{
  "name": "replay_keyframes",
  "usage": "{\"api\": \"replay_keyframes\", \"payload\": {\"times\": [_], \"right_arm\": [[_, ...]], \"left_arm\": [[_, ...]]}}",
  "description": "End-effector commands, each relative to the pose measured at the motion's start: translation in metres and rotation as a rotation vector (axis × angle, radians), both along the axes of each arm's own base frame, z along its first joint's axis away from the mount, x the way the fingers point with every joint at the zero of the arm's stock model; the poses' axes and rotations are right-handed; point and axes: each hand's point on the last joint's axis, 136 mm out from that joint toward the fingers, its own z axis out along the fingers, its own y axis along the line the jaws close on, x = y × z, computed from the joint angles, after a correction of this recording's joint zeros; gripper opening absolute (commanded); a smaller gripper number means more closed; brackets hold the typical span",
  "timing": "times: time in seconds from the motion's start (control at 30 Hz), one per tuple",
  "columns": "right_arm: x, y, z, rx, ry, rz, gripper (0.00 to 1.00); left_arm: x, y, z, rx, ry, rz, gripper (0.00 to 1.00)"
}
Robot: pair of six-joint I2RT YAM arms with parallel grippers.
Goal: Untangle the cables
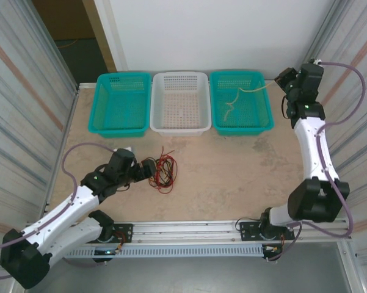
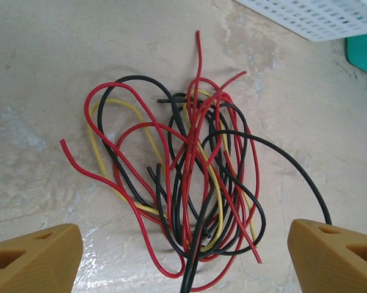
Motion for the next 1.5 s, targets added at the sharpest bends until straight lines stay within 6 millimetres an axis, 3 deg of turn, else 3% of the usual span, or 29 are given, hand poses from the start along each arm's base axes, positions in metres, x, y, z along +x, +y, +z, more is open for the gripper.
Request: {"api": "replay_keyframes", "payload": {"times": [0.0,0.13,0.27,0.5,0.57,0.67,0.77,0.87,1.03,1.1,1.2,1.33,1.47], "right_arm": [[0.015,-0.027,0.021,0.011,-0.115,-0.149,0.00],[0.037,-0.035,-0.003,0.033,-0.104,-0.193,0.00],[0.052,-0.032,-0.027,0.042,-0.095,-0.207,0.00],[0.053,-0.020,-0.065,0.050,-0.037,-0.204,0.00],[0.042,-0.016,-0.074,0.051,-0.022,-0.195,0.11],[0.019,-0.012,-0.082,0.051,0.010,-0.186,0.35],[-0.008,-0.005,-0.082,0.039,0.062,-0.158,0.48],[-0.035,0.003,-0.082,0.007,0.134,-0.111,0.57],[-0.085,0.020,-0.085,-0.019,0.253,-0.014,0.60],[-0.104,0.037,-0.086,-0.029,0.276,0.062,0.60],[-0.124,0.087,-0.094,-0.087,0.332,0.253,0.59],[-0.154,0.185,-0.131,-0.206,0.439,0.584,0.57],[-0.181,0.243,-0.170,-0.396,0.504,0.615,0.75]], "left_arm": [[0.007,-0.003,0.001,-0.047,-0.008,0.012,0.87],[0.013,-0.006,0.003,-0.071,-0.019,0.014,0.86],[0.018,-0.003,0.004,-0.057,-0.027,0.021,0.86],[0.013,0.001,-0.004,-0.068,-0.014,0.039,0.86],[0.009,0.004,-0.007,-0.066,-0.010,0.048,0.87],[0.006,0.007,-0.008,-0.074,-0.006,0.060,0.87],[0.003,0.008,-0.010,-0.071,0.011,0.062,0.84],[0.002,0.011,-0.011,-0.066,0.014,0.076,0.84],[0.007,0.009,-0.004,-0.087,-0.009,0.086,0.84],[0.009,0.003,0.000,-0.102,-0.012,0.065,0.80],[0.010,-0.001,0.000,-0.097,0.017,0.047,0.72],[0.010,-0.017,-0.005,-0.148,0.025,-0.021,0.68],[0.003,-0.018,-0.017,-0.174,0.098,0.007,0.67]]}}
